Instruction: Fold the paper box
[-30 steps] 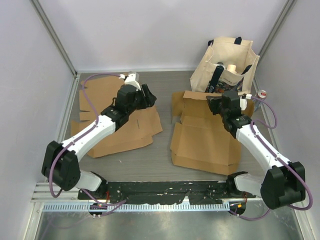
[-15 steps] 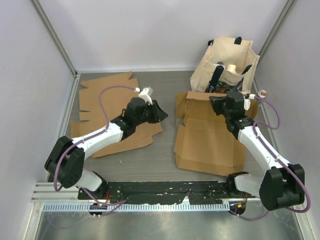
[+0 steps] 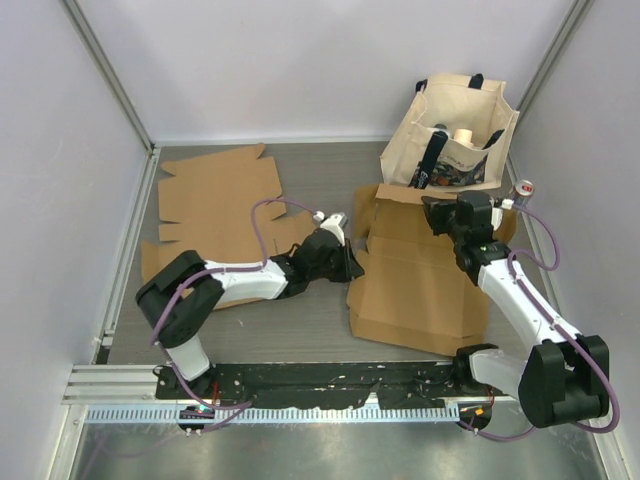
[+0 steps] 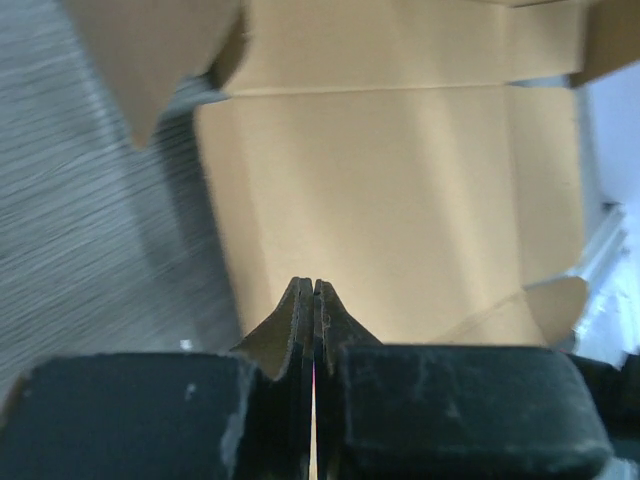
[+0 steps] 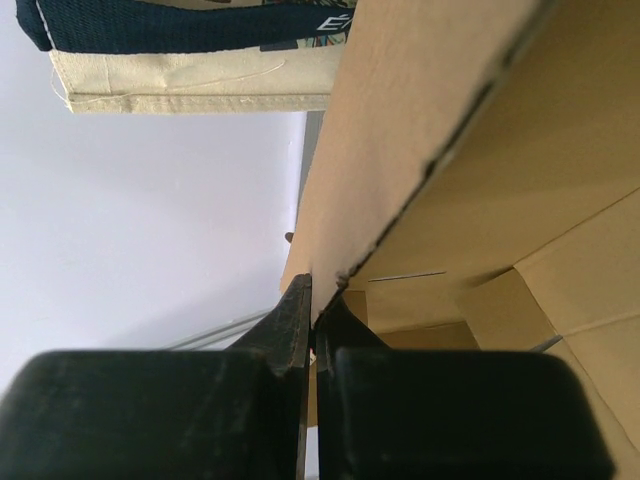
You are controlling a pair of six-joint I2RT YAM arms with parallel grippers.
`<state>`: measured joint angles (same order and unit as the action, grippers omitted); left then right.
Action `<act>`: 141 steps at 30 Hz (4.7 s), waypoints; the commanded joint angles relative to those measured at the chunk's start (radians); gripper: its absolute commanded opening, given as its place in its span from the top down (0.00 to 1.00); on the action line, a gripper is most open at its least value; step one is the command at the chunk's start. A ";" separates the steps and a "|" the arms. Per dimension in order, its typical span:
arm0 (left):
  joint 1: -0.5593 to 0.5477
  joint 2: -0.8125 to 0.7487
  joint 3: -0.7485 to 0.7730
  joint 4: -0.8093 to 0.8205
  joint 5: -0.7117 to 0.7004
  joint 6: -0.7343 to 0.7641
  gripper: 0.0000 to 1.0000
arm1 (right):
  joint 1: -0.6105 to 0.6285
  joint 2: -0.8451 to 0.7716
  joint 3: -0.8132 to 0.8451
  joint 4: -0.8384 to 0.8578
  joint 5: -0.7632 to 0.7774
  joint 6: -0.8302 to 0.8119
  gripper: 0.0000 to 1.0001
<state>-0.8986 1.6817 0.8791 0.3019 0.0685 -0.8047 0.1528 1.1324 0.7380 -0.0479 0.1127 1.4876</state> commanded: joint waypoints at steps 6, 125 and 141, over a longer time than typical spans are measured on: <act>0.004 0.130 -0.003 -0.104 -0.236 -0.082 1.00 | -0.009 -0.077 -0.124 0.006 -0.031 -0.049 0.98; -0.031 0.003 0.340 -0.322 -0.137 0.114 0.73 | 0.076 -0.387 -0.420 0.166 -0.030 -0.299 0.99; 0.047 -0.327 0.080 -0.238 -0.229 0.357 0.59 | 0.071 -0.370 -0.476 0.235 -0.041 -0.142 0.99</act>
<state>-0.9028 1.4528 1.0283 -0.0620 -0.0887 -0.5228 0.2150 0.7288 0.2901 0.2733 0.1104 1.3392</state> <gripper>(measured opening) 0.428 0.055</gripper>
